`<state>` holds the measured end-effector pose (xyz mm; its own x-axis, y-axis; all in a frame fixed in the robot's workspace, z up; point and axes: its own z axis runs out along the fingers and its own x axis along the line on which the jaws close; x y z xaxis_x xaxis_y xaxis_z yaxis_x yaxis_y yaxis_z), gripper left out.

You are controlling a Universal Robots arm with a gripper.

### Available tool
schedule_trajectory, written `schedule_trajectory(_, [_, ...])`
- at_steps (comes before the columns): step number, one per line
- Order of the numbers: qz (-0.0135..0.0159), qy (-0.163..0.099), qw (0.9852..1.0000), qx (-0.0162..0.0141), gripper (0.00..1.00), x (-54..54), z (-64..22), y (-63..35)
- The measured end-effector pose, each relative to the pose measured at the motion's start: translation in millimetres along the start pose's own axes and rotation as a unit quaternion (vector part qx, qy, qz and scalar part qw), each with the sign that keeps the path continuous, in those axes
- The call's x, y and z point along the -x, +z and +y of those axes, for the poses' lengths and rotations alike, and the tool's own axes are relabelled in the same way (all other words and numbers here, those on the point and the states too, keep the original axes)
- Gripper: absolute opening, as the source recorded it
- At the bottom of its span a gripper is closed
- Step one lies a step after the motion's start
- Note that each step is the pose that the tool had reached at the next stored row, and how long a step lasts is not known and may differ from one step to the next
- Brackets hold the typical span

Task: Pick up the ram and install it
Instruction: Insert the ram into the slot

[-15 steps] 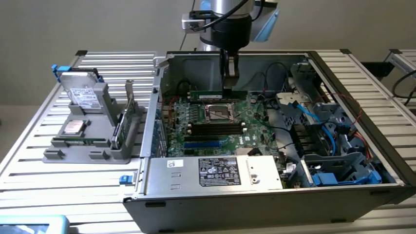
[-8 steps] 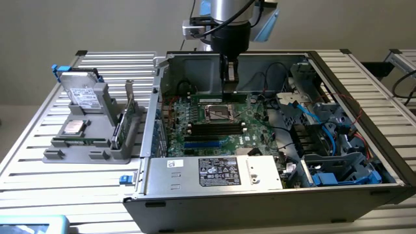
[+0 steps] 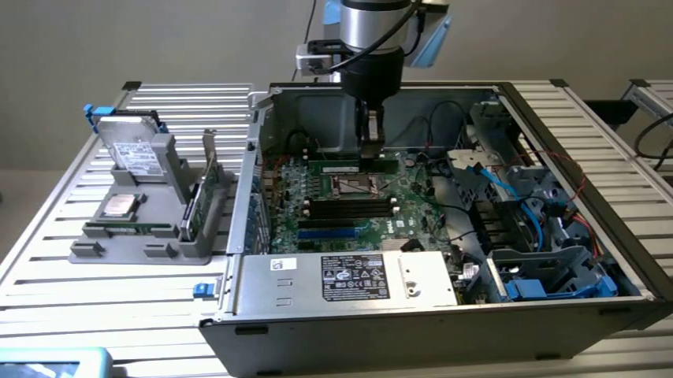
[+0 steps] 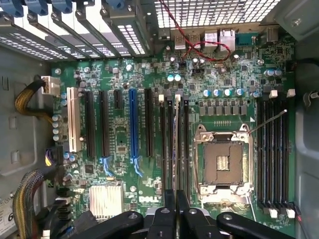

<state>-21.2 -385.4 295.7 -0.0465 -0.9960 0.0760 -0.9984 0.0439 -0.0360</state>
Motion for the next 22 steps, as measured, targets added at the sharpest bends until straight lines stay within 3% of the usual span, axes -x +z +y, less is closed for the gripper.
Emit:
schedule_trajectory(9, [0.0007,0.000,1.0000,0.0000,0.13,1.3,0.1,16.1])
schedule_trajectory(16, [0.0075,-0.001,1.0000,-0.0004,0.13,2.0,-0.2,24.8])
schedule_trajectory(22, [0.0081,-0.015,0.9998,-0.0016,0.13,2.3,-0.1,28.4])
